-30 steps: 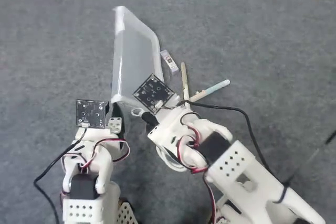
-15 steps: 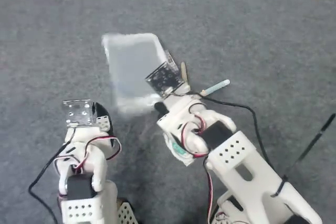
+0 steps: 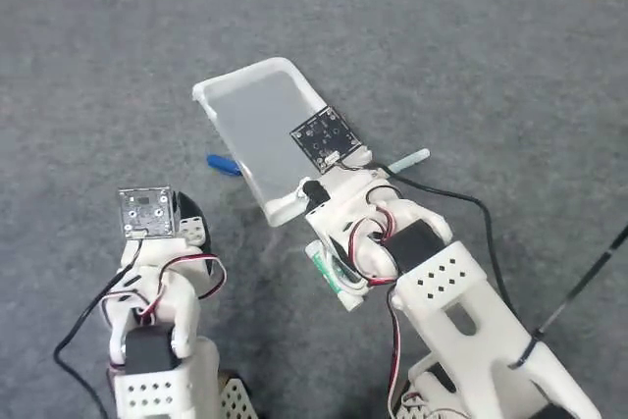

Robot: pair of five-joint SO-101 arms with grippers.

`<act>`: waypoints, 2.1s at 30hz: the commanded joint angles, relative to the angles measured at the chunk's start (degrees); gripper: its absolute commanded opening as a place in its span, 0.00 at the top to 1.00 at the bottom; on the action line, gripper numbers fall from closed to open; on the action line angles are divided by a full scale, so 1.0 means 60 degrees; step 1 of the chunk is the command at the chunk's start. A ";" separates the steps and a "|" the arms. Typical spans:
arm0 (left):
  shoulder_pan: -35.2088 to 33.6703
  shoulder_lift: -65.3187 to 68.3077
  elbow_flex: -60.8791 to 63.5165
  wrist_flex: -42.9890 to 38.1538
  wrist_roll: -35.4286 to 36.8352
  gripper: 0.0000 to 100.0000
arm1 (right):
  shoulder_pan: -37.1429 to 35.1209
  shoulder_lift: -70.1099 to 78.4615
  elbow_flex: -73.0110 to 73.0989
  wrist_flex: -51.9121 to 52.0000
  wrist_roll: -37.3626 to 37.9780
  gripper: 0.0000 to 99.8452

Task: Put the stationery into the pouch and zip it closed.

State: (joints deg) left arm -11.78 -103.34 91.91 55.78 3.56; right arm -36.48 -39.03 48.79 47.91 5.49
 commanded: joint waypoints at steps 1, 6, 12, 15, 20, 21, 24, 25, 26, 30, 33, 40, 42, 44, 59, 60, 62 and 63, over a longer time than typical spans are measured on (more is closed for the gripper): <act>0.0630 -0.0205 -0.0535 0.0337 0.0073 0.87 | 0.0022 -0.0549 -0.0205 -0.0198 0.0029 0.99; 0.1275 -0.0205 -0.0549 0.1245 0.0132 0.68 | -0.0623 -0.1297 -0.0147 -0.0110 0.0029 0.99; 0.1524 -0.0205 -0.0564 0.1201 0.0117 0.70 | -0.0916 -0.1487 -0.0132 -0.0110 0.0029 0.99; 0.1436 -0.0205 -0.0491 0.0967 0.0132 0.70 | -0.0916 -0.1560 -0.0059 -0.0095 0.0029 0.99; 0.1026 -0.0205 -0.0139 0.0073 0.0601 0.70 | -0.1238 -0.1912 0.0117 0.0183 0.0029 0.99; 0.0967 -0.0205 -0.0066 -0.0029 0.0615 0.70 | -0.1341 -0.2088 0.0117 0.0315 0.0029 0.99; 0.0982 -0.0205 0.0007 -0.0103 0.0571 0.70 | -0.1443 -0.2733 0.0234 0.0476 0.0029 0.99; 0.0982 -0.0205 0.0051 -0.0117 0.0557 0.70 | -0.1443 -0.2938 0.0322 0.0476 0.0029 0.99; 0.0982 -0.0205 0.0081 -0.0117 0.0542 0.70 | -0.1429 -0.3143 0.0410 0.0462 0.0029 0.99; 0.0967 -0.0205 0.0095 -0.0132 0.0542 0.70 | -0.1429 -0.3846 0.0762 0.0447 0.0029 0.99; 0.0908 -0.0205 0.0081 -0.0147 0.0542 0.70 | -0.1443 -0.4286 0.0908 0.0491 0.0029 0.99; 0.0908 -0.0205 0.0037 -0.0161 0.0454 0.81 | -0.1443 -0.4813 0.1231 0.0505 0.0044 0.99; 0.0908 -0.0205 0.0037 -0.0161 0.0132 0.85 | -0.1414 -0.4799 0.1231 0.0505 0.0044 0.99; 0.0908 -0.0205 0.0022 -0.0176 -0.0103 0.89 | -0.1282 -0.4799 0.1231 0.0505 0.0044 0.99; 0.0059 -0.0205 -0.0242 -0.0337 -0.0220 0.99 | 0.0154 -0.4755 0.1231 0.0271 0.0029 0.99; 0.0059 -0.0205 -0.0300 -0.0293 -0.0220 0.99 | 0.0183 -0.4755 0.1231 0.0271 0.0029 0.99; 0.0044 -0.0205 -0.0374 -0.0205 -0.0220 0.99 | 0.0256 -0.4755 0.1231 0.0271 0.0029 0.99; -0.0059 -0.0205 -0.0388 -0.0147 -0.0220 0.99 | 0.0271 -0.4755 0.1231 0.0256 0.0029 0.99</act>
State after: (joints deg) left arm -10.64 -103.34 93.05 55.08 2.59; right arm -36.92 -65.58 57.14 50.73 5.58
